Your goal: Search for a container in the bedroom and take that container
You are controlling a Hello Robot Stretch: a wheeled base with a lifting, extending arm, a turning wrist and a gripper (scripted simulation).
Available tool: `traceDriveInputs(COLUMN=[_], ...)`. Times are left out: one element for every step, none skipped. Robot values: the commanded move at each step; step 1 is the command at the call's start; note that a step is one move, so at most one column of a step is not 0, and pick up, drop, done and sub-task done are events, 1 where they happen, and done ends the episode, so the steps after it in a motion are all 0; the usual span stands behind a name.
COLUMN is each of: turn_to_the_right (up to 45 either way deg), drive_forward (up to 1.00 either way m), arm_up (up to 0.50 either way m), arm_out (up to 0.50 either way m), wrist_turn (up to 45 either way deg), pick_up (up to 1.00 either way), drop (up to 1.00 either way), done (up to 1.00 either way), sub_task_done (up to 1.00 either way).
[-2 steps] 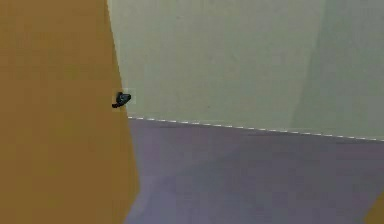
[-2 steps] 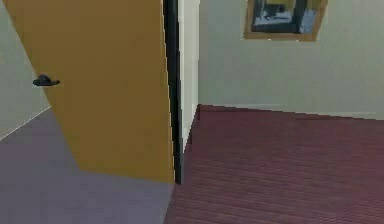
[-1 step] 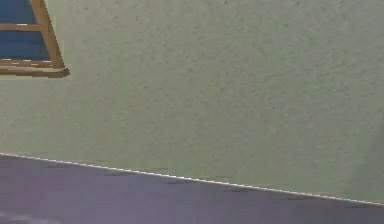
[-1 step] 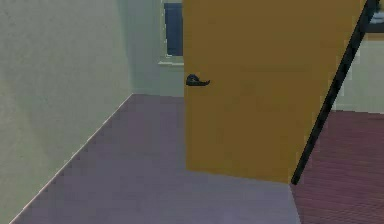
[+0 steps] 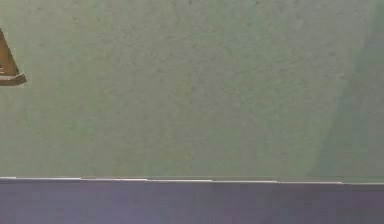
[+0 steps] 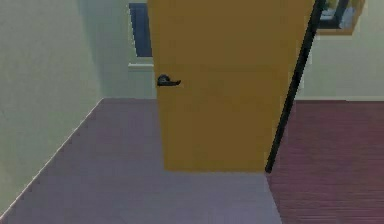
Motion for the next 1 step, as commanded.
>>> traceDriveInputs(turn_to_the_right=[0.0], drive_forward=[0.45], arm_up=[0.0], arm_out=[0.0], wrist_turn=[0.0], pick_up=[0.0], drop=[0.0], done=[0.0], sub_task_done=[0.0])
